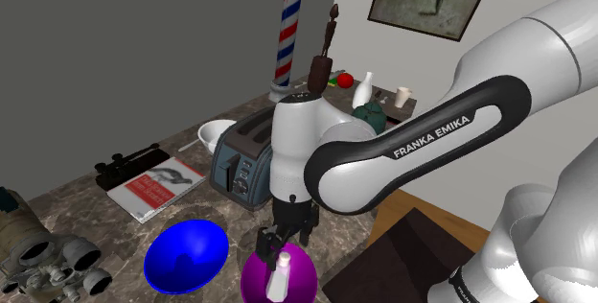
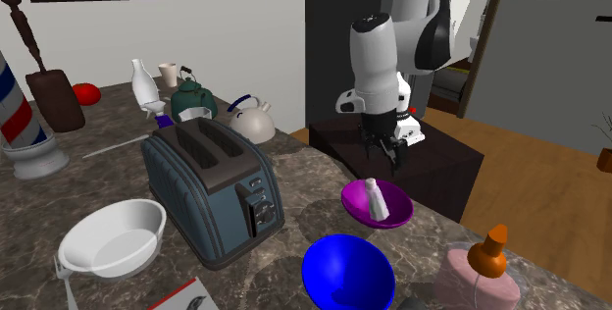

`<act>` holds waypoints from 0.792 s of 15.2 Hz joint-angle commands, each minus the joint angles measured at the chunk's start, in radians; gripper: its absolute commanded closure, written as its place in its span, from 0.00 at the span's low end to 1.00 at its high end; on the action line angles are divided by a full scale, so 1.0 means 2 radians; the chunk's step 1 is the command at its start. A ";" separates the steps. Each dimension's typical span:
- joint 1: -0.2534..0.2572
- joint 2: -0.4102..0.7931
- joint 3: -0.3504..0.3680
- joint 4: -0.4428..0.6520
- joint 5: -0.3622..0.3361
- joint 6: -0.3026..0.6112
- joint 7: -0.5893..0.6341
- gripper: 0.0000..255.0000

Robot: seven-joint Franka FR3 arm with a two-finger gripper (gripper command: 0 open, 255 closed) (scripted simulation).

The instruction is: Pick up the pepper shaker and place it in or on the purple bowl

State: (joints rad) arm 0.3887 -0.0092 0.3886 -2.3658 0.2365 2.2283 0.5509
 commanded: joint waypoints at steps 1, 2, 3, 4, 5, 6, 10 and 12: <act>0.000 0.000 0.000 0.000 0.000 0.000 0.000 0.00; -0.002 -0.010 -0.002 0.008 0.001 -0.018 -0.001 0.00; -0.004 -0.018 -0.004 0.017 0.001 -0.036 -0.002 0.00; -0.005 -0.027 -0.006 0.027 0.001 -0.054 -0.003 0.00; -0.007 -0.032 -0.008 0.035 0.001 -0.068 -0.004 0.00; -0.007 -0.032 -0.008 0.035 0.001 -0.068 -0.004 0.00; -0.006 -0.032 -0.008 0.035 0.001 -0.068 -0.004 0.00; -0.006 -0.032 -0.008 0.035 0.001 -0.068 -0.004 0.00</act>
State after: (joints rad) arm 0.3757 -0.0736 0.3730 -2.2954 0.2386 2.0933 0.5438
